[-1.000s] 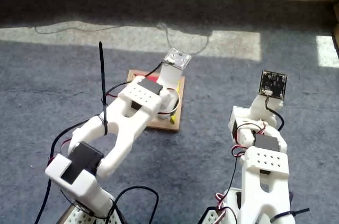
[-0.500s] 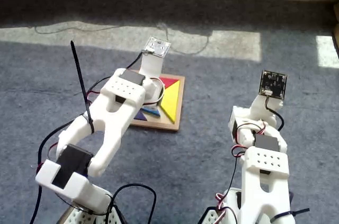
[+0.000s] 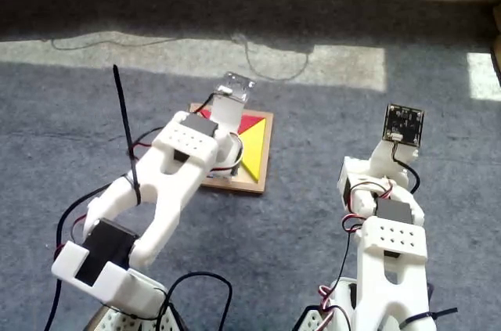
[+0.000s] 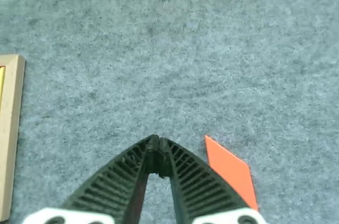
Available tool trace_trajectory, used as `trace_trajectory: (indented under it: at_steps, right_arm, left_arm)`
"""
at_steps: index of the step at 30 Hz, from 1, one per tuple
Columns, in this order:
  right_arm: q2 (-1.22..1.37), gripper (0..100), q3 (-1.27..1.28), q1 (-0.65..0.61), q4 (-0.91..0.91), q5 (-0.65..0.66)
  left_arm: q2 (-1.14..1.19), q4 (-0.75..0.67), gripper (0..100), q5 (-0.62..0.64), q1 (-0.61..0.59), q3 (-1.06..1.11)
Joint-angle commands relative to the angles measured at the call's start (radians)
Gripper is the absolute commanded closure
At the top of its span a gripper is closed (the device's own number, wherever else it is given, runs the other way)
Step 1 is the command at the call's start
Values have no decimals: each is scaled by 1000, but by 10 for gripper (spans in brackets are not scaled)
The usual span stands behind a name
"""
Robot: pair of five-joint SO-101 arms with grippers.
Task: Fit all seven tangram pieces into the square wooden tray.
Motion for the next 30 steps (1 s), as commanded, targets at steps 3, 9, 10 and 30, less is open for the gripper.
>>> trace_trajectory:
  at_steps: [3, 9, 10, 30]
  right_arm:
    - [-24, 988, -13, -7, -21, 14]
    - [-24, 988, -13, -7, -21, 14]
    - [-24, 988, -13, -7, -21, 14]
    - [-24, 988, -8, -7, -22, 14]
  left_arm:
    - [-48, -126, 912, 8, 48, 51]
    - [-47, -192, 912, 8, 44, 54]
    - [-47, -199, 912, 8, 44, 54]
    - [-47, -51, 912, 9, -10, 24]
